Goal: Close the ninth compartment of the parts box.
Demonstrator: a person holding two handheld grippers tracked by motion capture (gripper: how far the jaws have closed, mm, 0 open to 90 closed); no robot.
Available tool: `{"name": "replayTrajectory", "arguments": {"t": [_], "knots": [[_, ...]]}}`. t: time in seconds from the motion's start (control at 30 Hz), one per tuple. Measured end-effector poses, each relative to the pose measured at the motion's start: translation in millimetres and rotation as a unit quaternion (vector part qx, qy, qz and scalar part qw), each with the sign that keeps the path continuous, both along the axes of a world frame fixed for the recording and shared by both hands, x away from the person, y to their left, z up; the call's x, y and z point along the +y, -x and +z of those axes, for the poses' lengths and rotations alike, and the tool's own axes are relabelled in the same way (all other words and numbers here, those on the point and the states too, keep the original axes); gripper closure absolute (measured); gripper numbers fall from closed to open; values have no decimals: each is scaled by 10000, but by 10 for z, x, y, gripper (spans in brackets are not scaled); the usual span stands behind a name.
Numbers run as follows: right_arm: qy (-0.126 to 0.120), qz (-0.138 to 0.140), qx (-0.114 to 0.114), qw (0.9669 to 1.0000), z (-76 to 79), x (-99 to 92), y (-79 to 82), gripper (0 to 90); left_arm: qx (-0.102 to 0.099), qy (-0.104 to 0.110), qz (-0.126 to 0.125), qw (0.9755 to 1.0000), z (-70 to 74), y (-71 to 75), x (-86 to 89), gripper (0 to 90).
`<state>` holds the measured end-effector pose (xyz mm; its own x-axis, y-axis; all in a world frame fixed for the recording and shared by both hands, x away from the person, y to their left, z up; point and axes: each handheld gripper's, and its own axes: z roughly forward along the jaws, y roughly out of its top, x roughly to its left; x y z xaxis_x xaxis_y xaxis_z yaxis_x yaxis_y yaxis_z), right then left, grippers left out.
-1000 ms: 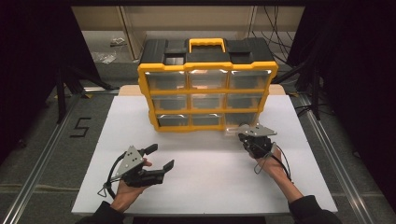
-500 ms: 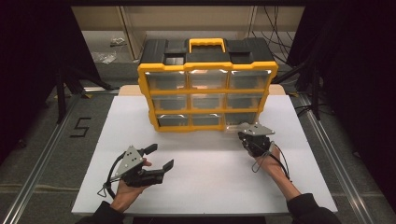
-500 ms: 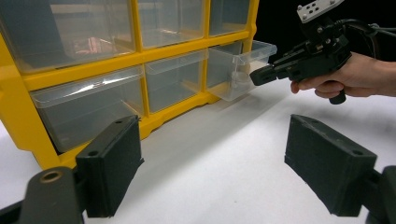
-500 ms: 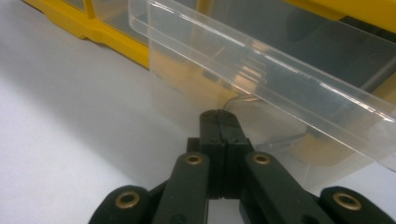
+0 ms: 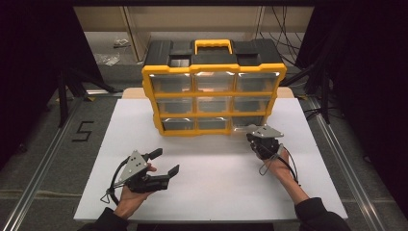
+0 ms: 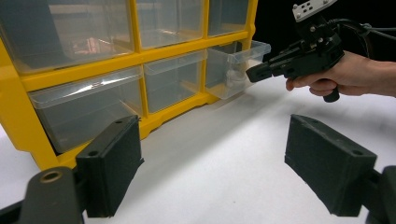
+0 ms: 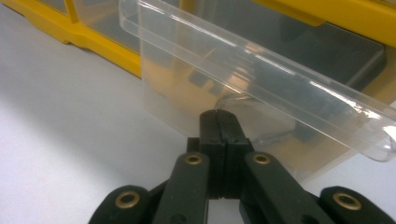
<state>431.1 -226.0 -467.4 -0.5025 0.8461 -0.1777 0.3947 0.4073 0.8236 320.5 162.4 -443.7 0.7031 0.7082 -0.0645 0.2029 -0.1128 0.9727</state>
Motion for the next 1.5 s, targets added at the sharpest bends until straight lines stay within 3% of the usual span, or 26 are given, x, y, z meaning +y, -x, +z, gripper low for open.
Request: {"name": "replayTrajectory", "arguments": {"t": [1.5], "knots": [[-159, -334, -146, 9992, -27, -36, -201, 900, -29, -1, -21, 10000, 2, 8, -11, 179]]}}
